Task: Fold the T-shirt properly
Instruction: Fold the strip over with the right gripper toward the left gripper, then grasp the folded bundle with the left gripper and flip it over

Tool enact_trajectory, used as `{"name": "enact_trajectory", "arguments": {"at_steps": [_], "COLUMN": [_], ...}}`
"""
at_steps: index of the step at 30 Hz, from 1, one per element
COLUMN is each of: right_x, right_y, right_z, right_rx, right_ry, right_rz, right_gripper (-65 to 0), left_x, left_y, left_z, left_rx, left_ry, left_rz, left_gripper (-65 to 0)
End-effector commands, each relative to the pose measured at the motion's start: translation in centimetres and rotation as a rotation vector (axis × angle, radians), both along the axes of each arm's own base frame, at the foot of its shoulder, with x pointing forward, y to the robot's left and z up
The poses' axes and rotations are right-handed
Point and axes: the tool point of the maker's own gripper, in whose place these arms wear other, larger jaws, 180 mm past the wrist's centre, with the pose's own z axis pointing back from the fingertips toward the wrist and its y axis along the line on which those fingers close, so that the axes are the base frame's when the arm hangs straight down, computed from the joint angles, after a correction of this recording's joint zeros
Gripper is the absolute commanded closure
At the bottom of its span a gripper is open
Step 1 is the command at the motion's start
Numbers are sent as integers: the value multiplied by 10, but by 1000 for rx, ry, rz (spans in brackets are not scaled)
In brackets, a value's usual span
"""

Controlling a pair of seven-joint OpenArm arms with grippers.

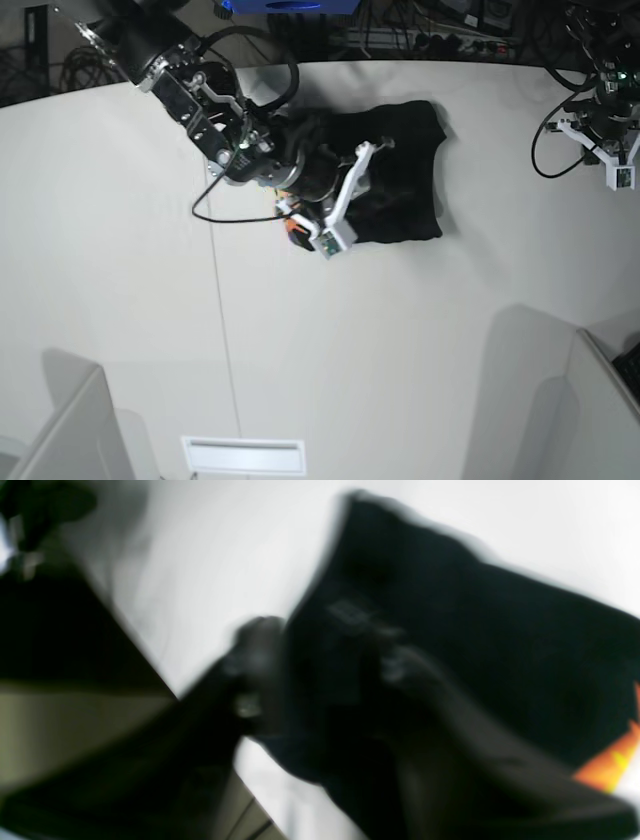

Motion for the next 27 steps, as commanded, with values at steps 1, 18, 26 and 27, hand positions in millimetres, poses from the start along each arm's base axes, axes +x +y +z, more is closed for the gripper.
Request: {"name": "enact_trajectory", "arguments": {"at_steps": [1, 18, 26, 27], "right_x": [11, 28, 17, 17], "right_y": [-10, -169, -172, -171], "right_z": [12, 6, 0, 0], "right_rx": [29, 6, -8, -8], "right_ry": [-34, -57, -55, -53], "right_rz": [-43, -461, -430, -428], "right_gripper": [0, 0, 0, 0], "left_x": [9, 47, 60, 60], "left_y": [-10, -135, -186, -194], "left_z": [8, 43, 33, 32], "left_rx": [-33, -682, -832, -844], "left_ry": [-46, -310, -266, -259], "left_rz": [-39, -230, -212, -230], "left_gripper": [0, -344, -584, -584]}}
